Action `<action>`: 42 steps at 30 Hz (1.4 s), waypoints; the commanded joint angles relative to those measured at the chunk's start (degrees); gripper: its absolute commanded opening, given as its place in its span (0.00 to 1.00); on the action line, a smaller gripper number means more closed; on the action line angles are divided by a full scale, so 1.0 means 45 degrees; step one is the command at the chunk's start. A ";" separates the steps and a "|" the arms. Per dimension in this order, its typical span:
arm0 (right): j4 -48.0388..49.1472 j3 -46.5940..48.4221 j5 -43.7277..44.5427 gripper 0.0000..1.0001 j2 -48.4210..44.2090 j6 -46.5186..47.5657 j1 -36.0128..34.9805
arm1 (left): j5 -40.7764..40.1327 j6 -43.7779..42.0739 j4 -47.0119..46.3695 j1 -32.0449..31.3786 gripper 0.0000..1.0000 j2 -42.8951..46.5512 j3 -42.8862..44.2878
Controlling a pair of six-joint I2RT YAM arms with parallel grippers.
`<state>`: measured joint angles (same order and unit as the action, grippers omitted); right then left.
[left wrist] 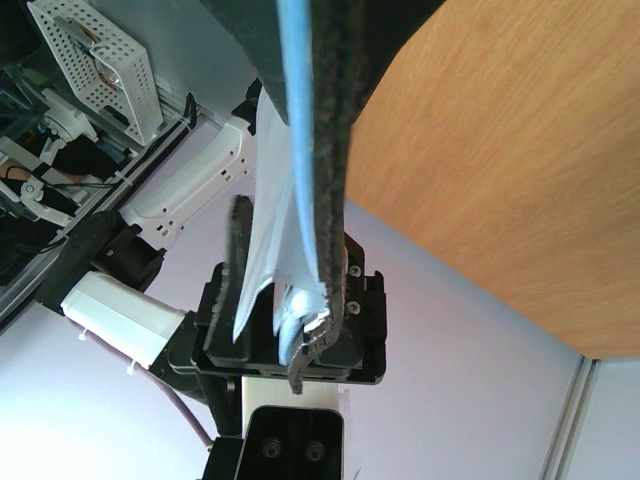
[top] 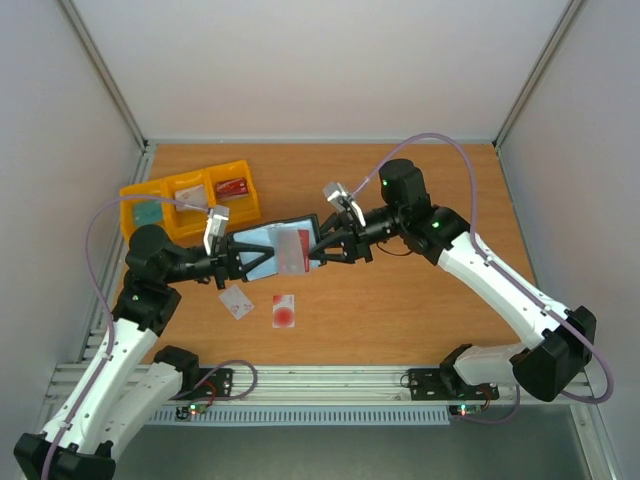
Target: Take the credit cards out of the card holder
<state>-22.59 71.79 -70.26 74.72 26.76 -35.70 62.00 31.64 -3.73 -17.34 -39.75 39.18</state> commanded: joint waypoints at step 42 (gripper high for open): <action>-0.1294 0.1127 0.2458 0.01 0.0571 0.0125 -0.1255 | -0.2654 -0.2672 0.4073 0.0095 0.49 0.0976 -0.0071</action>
<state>-35.77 78.32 -40.93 80.64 23.79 -40.99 47.40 20.93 11.88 -17.32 -37.15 39.29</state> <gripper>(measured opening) 0.067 0.493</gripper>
